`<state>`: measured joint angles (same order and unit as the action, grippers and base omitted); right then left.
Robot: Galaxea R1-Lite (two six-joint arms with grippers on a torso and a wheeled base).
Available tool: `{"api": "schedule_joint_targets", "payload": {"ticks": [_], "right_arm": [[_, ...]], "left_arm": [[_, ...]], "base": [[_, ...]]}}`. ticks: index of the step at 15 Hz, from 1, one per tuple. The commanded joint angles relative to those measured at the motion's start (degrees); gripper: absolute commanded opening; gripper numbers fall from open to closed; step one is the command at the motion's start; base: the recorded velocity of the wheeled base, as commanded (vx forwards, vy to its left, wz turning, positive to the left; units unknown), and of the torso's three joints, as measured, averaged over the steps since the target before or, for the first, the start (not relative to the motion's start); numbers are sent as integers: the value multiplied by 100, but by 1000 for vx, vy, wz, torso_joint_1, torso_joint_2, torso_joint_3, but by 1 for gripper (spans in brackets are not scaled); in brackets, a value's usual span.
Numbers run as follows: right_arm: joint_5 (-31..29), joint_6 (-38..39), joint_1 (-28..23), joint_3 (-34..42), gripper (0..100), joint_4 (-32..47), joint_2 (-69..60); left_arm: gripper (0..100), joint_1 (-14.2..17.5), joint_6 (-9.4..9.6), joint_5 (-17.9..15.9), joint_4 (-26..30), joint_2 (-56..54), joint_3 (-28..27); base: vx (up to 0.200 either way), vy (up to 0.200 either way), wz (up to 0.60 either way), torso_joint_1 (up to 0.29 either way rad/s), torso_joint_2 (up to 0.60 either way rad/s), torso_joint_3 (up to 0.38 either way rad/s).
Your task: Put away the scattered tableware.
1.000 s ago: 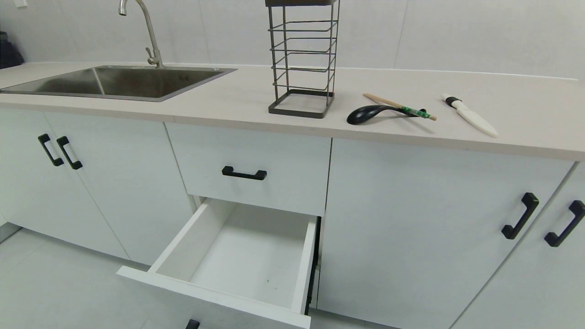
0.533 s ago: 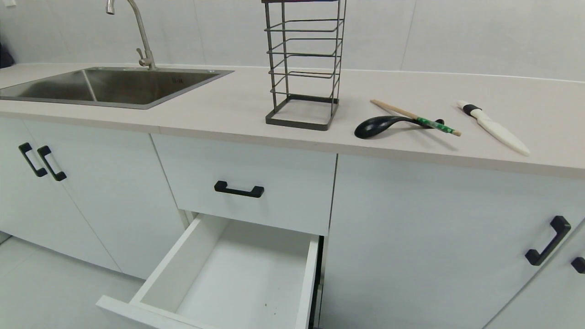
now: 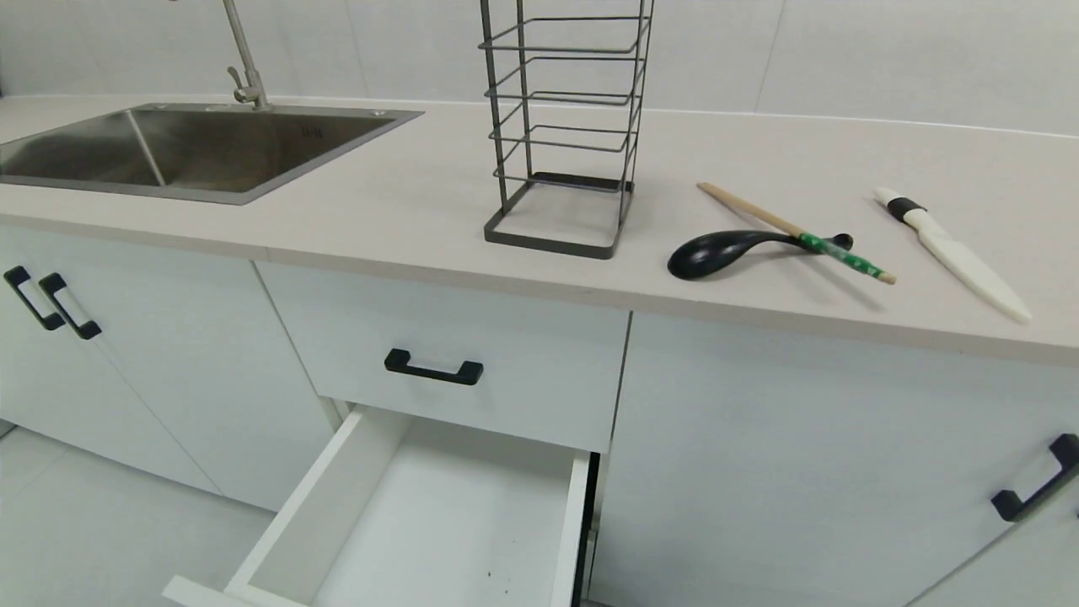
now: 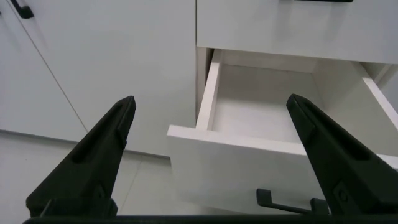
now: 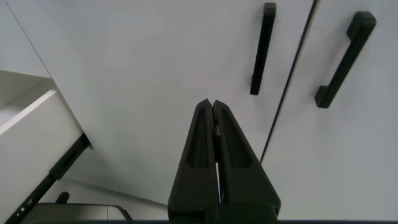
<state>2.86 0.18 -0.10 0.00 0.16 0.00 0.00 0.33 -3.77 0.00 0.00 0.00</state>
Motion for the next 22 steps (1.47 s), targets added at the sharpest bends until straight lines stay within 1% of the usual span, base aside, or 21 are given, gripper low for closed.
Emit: {"api": "schedule_joint_targets", "payload": {"ticks": [1, 7, 10, 16, 18, 19, 20, 22], "right_arm": [[4, -1, 1, 0, 0, -7, 0], [-5, -1, 1, 0, 0, -7, 9], [-5, -1, 1, 0, 0, -7, 9], [4, -1, 1, 0, 0, -7, 9], [-5, -1, 1, 0, 0, -7, 0], [-5, -1, 1, 0, 0, -7, 0], [-5, -1, 1, 0, 0, -7, 9], [-5, 8, 1, 0, 0, -7, 0]], "left_arm": [[100, 0, 2, -1, -9, 0, 0], [100, 0, 2, -1, -9, 0, 0], [100, 0, -7, -10, -9, 0, 0], [100, 0, -7, -1, -9, 0, 0], [100, 0, -7, -10, -9, 0, 0], [100, 0, -7, -10, -9, 0, 0], [100, 0, -7, -10, -9, 0, 0], [100, 0, -7, -10, -9, 0, 0]], "base": [[0, 0, 0, 261, -627, -271], [0, 0, 0, 205, -564, -188], [0, 0, 0, 103, -491, -219], [0, 0, 0, 339, -494, -237], [0, 0, 0, 156, -271, -129], [0, 0, 0, 66, -110, -51], [0, 0, 600, 36, -61, -36], [0, 0, 0, 0, 0, 0]]}}
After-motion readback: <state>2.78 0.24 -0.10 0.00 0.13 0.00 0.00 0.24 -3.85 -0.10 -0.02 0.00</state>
